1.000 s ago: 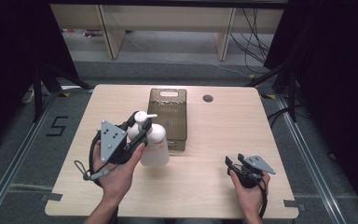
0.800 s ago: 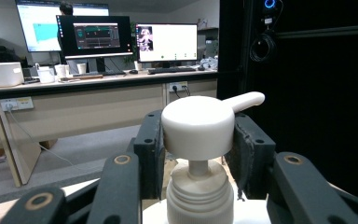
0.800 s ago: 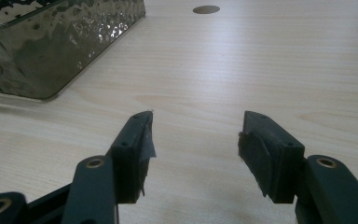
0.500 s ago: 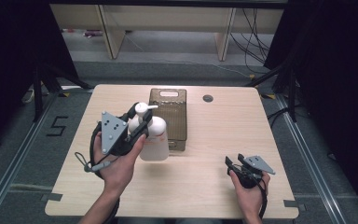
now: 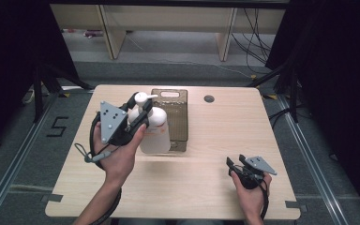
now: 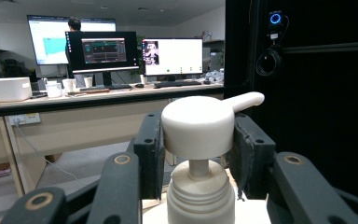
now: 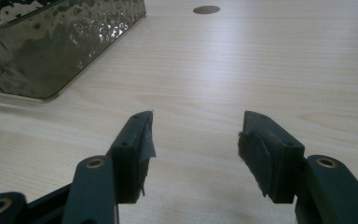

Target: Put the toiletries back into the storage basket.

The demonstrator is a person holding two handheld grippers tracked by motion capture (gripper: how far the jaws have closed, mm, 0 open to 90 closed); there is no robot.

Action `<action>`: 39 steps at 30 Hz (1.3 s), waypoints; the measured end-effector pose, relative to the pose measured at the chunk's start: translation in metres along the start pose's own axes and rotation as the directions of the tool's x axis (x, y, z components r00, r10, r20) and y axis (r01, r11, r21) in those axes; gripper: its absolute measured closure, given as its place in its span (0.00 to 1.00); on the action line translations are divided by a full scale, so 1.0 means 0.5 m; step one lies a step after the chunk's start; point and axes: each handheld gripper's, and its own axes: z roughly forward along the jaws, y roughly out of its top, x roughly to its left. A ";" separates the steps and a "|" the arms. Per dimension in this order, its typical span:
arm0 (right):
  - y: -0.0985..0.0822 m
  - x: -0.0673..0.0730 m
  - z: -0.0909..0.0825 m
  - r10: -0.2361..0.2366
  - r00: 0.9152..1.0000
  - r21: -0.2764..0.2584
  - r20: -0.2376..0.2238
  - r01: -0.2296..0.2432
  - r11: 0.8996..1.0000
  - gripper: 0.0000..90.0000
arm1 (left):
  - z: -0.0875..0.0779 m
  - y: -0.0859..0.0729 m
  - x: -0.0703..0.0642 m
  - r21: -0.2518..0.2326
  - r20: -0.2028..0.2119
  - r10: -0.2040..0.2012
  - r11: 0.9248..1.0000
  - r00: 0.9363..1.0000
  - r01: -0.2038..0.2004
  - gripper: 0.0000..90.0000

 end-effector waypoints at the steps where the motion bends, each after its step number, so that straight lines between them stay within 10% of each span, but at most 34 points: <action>1: 0.000 0.000 0.000 0.003 1.000 0.000 0.000 -0.003 1.000 0.49 | 0.003 0.001 0.000 -0.002 0.000 0.000 1.000 1.000 0.000 0.66; 39: -0.001 0.006 -0.002 0.038 0.999 0.012 -0.009 -0.038 0.999 0.49 | 0.112 -0.004 0.020 0.005 -0.007 0.019 1.000 1.000 -0.019 0.66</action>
